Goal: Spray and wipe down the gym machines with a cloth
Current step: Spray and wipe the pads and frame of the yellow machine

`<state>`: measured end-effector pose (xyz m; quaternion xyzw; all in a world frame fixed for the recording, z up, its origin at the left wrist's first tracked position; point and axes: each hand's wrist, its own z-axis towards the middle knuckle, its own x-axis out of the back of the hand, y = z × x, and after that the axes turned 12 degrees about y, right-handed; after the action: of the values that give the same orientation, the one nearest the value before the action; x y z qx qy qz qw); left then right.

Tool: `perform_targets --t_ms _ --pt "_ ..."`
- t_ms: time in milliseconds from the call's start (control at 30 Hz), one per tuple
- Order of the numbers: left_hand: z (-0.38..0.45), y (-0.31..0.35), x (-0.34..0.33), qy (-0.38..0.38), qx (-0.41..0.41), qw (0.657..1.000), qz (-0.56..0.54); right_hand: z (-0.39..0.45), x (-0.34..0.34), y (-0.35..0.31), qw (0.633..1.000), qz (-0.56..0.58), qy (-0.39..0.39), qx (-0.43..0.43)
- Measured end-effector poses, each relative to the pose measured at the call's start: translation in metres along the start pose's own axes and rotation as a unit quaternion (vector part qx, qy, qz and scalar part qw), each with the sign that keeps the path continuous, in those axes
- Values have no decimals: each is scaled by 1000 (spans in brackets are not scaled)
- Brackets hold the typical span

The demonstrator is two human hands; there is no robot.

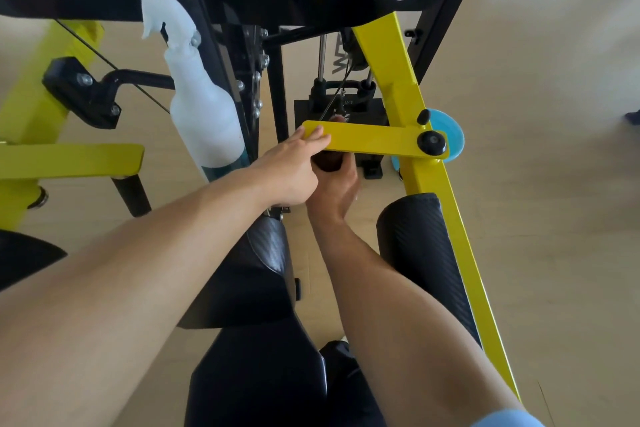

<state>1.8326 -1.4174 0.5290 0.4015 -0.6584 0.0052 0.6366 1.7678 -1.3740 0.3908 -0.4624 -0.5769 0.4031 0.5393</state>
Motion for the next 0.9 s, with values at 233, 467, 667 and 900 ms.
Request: perform_targets --t_ms 233,467,667,900 --pt "-1 1 -2 4 0 1000 7 13 0 19 995 -43 -47 -78" --pt "-5 0 1 -1 -5 1000 4 -4 9 27 985 6 11 -171" --pt "0 -3 -1 -4 -10 1000 10 -18 -2 2 995 66 28 -63" --pt "3 0 -5 24 -18 999 35 4 -8 8 997 19 2 -76"
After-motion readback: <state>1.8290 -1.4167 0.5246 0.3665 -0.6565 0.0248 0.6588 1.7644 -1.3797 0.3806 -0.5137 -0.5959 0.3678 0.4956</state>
